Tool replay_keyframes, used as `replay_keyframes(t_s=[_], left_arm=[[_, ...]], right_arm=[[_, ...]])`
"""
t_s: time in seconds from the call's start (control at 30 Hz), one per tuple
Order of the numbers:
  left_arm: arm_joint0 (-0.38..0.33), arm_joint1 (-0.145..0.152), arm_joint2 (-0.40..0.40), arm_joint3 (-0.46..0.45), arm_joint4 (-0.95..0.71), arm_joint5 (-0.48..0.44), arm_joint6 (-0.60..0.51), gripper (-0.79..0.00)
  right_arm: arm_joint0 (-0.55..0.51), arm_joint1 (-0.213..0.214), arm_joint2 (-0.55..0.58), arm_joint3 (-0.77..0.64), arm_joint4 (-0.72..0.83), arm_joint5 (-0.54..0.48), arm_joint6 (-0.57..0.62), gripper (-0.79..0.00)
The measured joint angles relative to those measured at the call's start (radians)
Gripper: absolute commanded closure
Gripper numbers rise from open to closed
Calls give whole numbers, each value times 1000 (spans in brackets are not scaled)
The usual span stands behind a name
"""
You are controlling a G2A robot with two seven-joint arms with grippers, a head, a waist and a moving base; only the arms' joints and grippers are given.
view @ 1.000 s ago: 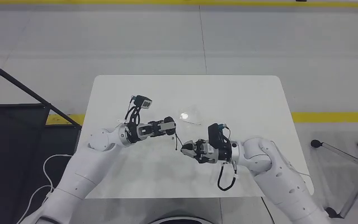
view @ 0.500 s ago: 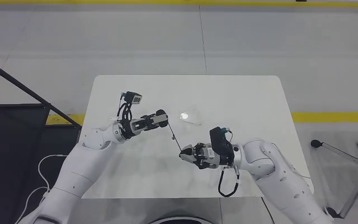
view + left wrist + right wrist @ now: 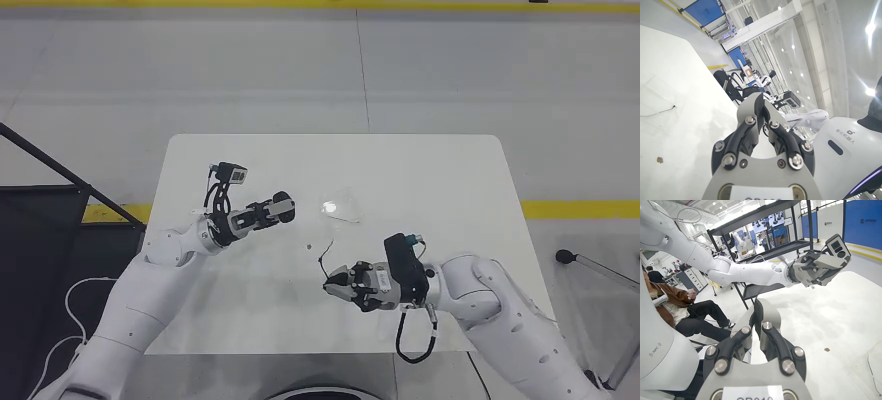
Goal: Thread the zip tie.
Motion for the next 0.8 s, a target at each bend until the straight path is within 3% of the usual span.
replay_keyframes(t_s=[0.23, 0.27, 0.3, 0.33, 0.37, 0.5, 0.8], left_arm=[[0, -2, -3, 2, 1, 3, -3, 0], [0, -2, -3, 3, 2, 3, -3, -105], [1, -3, -4, 3, 2, 3, -3, -302], [1, -3, -6, 4, 4, 1, -1, -696], [1, -3, -8, 6, 7, -1, 2, -785], [7, -2, -24, 3, 56, -12, 49, -785], [65, 5, -67, -82, 248, 3, 208, -785]], right_arm=[[16, 24, -30, 3, -13, 0, -38, 0], [19, 27, -34, 5, -14, 0, -42, 0], [22, 29, -38, 8, -15, 0, -44, 0], [27, 33, -42, 13, -17, 0, -46, 0], [31, 35, -41, 21, -23, 0, -44, 0], [41, 45, -4, 42, -102, 37, -2, 0], [69, 60, 45, -165, -263, 398, 353, 0]])
